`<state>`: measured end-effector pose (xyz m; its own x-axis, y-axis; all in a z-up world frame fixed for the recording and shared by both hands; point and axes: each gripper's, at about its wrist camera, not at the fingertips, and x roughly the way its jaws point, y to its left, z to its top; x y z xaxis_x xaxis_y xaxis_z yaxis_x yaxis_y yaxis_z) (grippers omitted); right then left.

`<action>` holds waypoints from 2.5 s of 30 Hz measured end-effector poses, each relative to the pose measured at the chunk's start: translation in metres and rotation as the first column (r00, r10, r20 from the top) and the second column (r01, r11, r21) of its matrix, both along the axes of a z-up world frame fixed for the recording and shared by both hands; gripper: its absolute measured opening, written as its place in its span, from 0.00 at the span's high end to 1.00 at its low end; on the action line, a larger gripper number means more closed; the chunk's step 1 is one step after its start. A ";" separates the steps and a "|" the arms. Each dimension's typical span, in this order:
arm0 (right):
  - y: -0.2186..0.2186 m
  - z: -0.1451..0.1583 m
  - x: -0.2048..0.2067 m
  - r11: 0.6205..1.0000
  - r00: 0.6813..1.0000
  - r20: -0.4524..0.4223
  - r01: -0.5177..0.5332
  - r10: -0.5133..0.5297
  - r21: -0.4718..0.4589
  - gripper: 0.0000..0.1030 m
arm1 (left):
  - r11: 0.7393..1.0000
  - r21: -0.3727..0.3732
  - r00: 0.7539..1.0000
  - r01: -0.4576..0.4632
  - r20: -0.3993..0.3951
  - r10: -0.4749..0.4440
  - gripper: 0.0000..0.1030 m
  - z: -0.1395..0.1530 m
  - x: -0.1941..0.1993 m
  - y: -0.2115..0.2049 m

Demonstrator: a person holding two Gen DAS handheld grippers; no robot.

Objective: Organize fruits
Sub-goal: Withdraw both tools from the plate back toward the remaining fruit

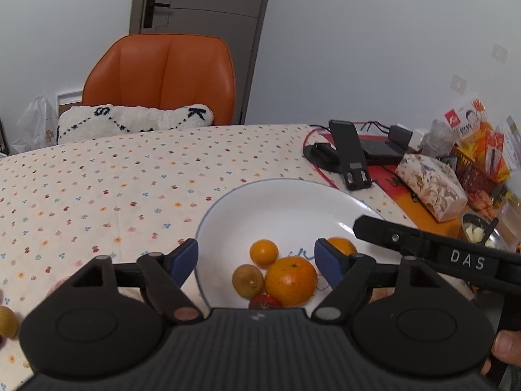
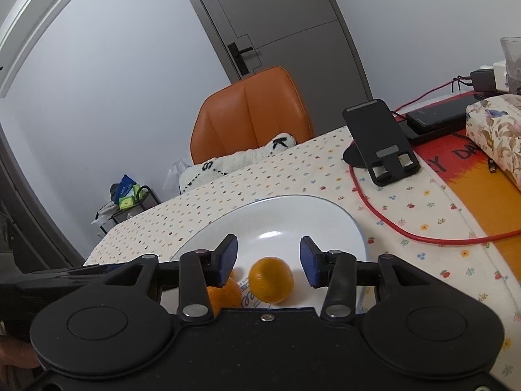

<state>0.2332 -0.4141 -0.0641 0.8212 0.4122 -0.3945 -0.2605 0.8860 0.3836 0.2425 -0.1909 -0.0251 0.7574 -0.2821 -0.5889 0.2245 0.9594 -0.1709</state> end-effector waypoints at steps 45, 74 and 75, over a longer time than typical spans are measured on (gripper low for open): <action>0.110 0.028 -0.059 0.989 0.993 0.035 -0.108 0.112 -0.103 0.20 | 0.948 -0.025 0.946 -0.318 0.053 0.319 0.15 0.023 -0.093 0.189; 0.177 0.023 -0.075 0.970 0.984 -0.004 -0.178 0.180 -0.165 0.05 | 0.950 -0.024 0.950 -0.312 0.027 0.313 0.12 0.006 -0.122 0.234; 0.179 0.022 -0.074 0.970 0.983 -0.007 -0.181 0.182 -0.166 0.05 | 0.950 -0.021 0.950 -0.312 0.023 0.313 0.14 0.005 -0.121 0.234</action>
<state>0.1593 -0.2352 -0.0417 0.7424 0.4844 -0.4628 -0.4252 0.8745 0.2334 0.1217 0.0434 -0.0203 0.8241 -0.0388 -0.5651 -0.0814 0.9792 -0.1860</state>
